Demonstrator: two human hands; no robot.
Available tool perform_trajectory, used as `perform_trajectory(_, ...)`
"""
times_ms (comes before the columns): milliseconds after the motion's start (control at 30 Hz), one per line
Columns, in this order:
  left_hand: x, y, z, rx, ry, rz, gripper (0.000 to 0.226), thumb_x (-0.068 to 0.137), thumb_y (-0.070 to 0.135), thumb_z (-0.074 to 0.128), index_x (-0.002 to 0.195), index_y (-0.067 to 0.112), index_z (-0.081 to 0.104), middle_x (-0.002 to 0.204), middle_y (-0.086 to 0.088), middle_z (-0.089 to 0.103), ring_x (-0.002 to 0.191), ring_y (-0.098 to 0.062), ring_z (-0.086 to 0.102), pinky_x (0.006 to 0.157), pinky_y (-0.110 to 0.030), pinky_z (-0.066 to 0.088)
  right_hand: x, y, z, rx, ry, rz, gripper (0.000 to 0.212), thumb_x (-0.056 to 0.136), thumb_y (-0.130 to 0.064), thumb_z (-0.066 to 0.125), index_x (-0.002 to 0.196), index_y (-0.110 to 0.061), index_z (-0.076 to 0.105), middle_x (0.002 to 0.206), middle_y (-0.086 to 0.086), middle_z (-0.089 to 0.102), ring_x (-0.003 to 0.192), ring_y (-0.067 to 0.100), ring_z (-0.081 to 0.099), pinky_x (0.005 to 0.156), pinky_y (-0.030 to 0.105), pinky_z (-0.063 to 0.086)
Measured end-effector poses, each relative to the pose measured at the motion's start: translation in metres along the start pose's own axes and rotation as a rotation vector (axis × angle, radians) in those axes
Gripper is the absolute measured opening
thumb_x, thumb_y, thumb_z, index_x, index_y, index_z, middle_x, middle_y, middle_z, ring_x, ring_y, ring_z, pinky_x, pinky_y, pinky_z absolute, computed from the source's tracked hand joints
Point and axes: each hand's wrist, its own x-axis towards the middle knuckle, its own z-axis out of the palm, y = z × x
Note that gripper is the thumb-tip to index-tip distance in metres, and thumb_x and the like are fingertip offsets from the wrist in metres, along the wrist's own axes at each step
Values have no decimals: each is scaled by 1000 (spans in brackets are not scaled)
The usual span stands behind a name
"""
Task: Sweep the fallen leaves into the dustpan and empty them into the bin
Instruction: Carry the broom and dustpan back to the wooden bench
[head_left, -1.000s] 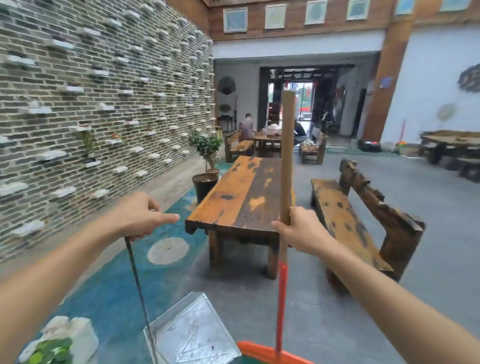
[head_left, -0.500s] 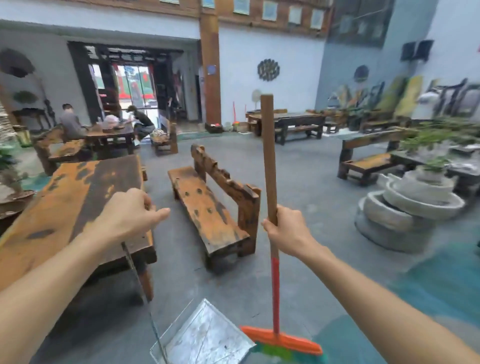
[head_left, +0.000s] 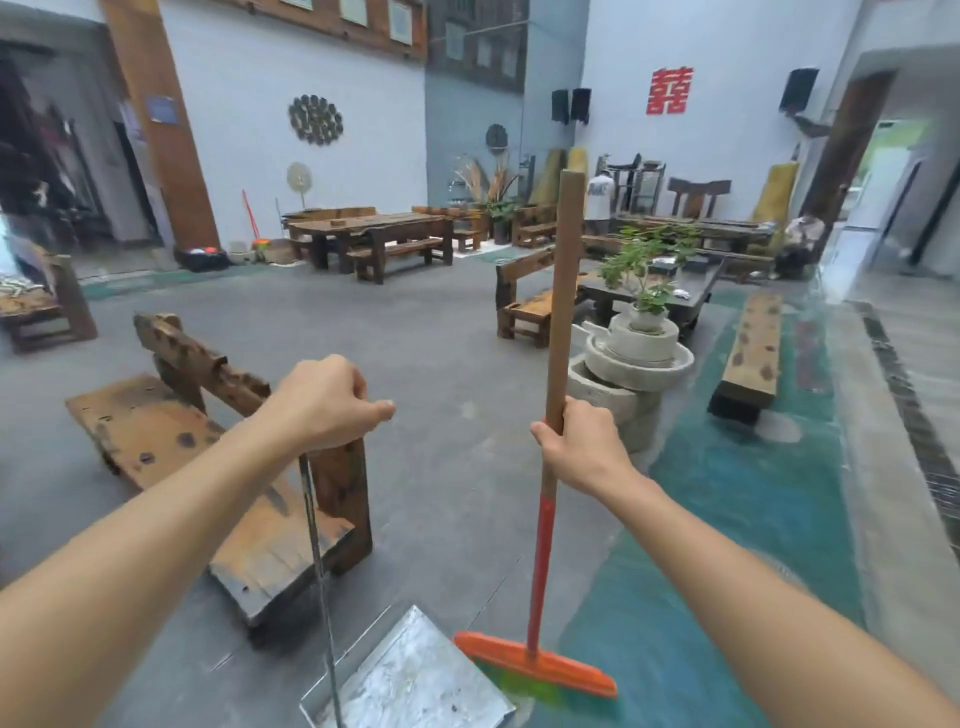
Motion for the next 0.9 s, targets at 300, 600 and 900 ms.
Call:
perform_trajectory(300,180,-10,70,33,-2,118,50,80,52,64,56,9,60,52,-5,62,64,-23,62,55,-29,44,140,46,31,-8,83,100,21,88,-35,62,76,-19,57,72,-2,64,70,16,58,54,22,41)
perform_trajectory(600,386,-21,125,88,7,115,53,80,50,66,49,11,49,44,-4,51,57,-26,55,53,-30,37,364,102,61,-64,54,37,32,83,-48,67,73,-18,62,72,-2,66,69,15,60,56,27,43)
perform_trajectory(900,581,-47,146,31,40,101,53,83,44,67,46,12,46,41,-3,46,50,-20,51,53,-29,38,586,118,118,-121,31,-2,40,85,-53,65,65,-22,49,66,-3,58,63,13,55,46,24,32)
